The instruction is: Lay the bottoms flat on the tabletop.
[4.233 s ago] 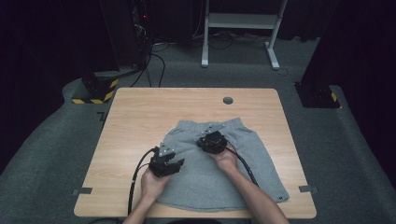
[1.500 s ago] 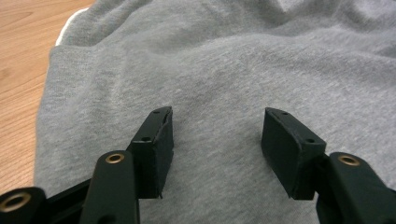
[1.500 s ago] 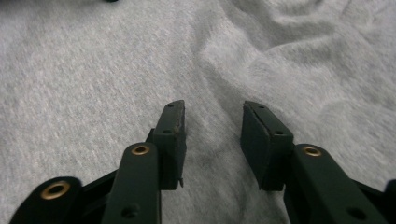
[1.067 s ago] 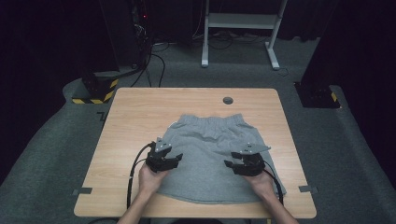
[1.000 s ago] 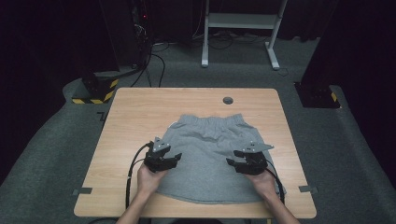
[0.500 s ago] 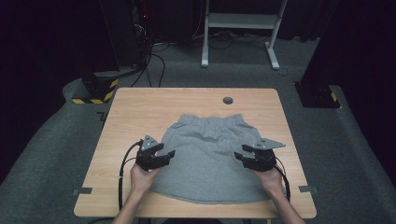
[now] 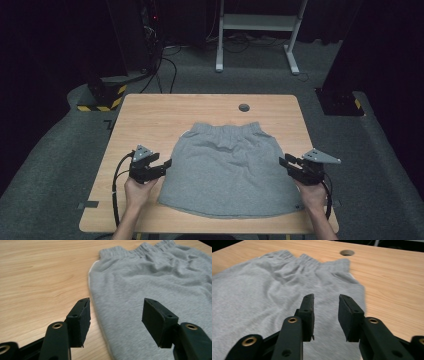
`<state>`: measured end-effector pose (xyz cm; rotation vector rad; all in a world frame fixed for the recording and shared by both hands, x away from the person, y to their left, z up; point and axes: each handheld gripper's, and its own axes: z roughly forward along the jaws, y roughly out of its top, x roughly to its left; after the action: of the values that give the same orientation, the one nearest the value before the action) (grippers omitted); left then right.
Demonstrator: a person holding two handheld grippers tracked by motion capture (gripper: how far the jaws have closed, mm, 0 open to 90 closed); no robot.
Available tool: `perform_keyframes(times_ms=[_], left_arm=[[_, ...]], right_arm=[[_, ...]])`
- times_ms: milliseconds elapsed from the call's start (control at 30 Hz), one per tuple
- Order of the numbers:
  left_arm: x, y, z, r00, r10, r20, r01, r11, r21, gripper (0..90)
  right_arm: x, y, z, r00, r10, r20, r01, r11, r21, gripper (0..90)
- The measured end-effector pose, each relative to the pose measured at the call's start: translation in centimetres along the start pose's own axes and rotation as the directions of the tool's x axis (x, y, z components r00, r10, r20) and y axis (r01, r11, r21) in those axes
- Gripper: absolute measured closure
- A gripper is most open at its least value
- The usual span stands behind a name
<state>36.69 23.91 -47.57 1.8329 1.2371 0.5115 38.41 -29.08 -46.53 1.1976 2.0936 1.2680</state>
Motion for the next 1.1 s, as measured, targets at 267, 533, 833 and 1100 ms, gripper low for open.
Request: perform_keyframes(times_ms=[267, 533, 833, 1100], left_arm=[[1.3, -1.3, -0.2, 0.9989, -0.03, -0.037, 0.031, 0.9993, 0.024, 40.6], [2.5, -2.6, 0.2, 0.9909, -0.033, -0.13, 0.041, 0.9975, 0.058, 41.5], [3.0, -3.5, 1.1, 0.9827, -0.016, -0.185, 0.037, 0.9934, 0.109, 42.1], [3.3, -4.1, 1.9, 0.9765, -0.007, -0.215, 0.038, 0.9895, 0.14, 42.0]], right_arm=[[-1.6, -1.3, -1.1, 0.997, 0.033, 0.07, -0.034, 0.999, 0.011, 69.7], [-2.8, -3.5, -0.9, 0.9858, 0.057, 0.158, -0.065, 0.997, 0.05, 71.1], [-4.2, -5.0, -0.2, 0.9747, 0.1, 0.2, -0.119, 0.989, 0.088, 70.4], [-4.3, -5.5, 0.6, 0.9696, 0.089, 0.228, -0.122, 0.984, 0.133, 64.4]])
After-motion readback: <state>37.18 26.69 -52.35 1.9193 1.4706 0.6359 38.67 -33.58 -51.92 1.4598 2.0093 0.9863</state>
